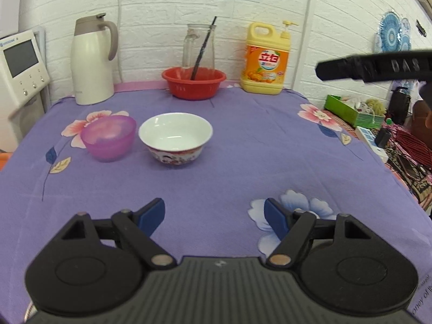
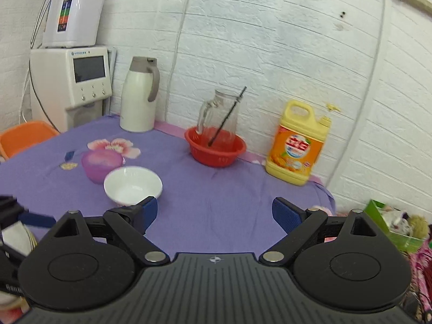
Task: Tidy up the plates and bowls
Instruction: 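Move the left gripper to the white patterned bowl and grasp its rim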
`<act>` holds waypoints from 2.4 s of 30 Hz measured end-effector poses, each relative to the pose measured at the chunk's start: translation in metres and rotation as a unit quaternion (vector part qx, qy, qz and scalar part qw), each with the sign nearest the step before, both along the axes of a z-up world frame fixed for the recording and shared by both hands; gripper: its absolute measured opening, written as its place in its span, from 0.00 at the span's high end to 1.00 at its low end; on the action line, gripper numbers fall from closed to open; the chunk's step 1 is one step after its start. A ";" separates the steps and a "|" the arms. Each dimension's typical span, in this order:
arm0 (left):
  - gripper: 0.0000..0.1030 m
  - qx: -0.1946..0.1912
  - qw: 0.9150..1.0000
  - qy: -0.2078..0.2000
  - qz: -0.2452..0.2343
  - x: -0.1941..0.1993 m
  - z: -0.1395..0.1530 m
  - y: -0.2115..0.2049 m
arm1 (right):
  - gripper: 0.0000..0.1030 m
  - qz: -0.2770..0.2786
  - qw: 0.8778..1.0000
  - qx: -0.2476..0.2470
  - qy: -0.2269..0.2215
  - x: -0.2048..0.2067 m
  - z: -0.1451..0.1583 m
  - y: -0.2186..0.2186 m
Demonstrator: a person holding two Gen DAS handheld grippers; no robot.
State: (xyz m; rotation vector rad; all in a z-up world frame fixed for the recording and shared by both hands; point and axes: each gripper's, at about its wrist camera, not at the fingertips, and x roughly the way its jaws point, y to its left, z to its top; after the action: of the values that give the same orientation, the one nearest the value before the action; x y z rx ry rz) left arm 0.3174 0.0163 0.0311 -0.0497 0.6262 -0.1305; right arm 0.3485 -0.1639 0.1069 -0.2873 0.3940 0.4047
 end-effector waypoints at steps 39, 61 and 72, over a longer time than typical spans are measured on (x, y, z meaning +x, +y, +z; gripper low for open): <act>0.40 -0.256 0.936 0.106 0.216 0.149 -0.026 0.103 | 0.00 0.076 0.969 0.008 0.233 0.190 -0.121 0.106; 0.58 -0.256 0.932 0.117 0.229 0.174 -0.039 0.092 | 0.05 0.117 0.969 0.018 0.219 0.183 -0.125 0.115; 0.87 -0.225 0.945 0.123 0.204 0.170 -0.038 0.084 | 0.36 0.143 0.968 0.004 0.206 0.168 -0.122 0.122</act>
State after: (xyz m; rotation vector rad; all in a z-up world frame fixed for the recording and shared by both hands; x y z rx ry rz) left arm 0.4879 0.1008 -0.0073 -0.6440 0.8124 0.1408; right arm 0.5169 -0.0423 -0.0154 -0.2519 0.7635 0.7547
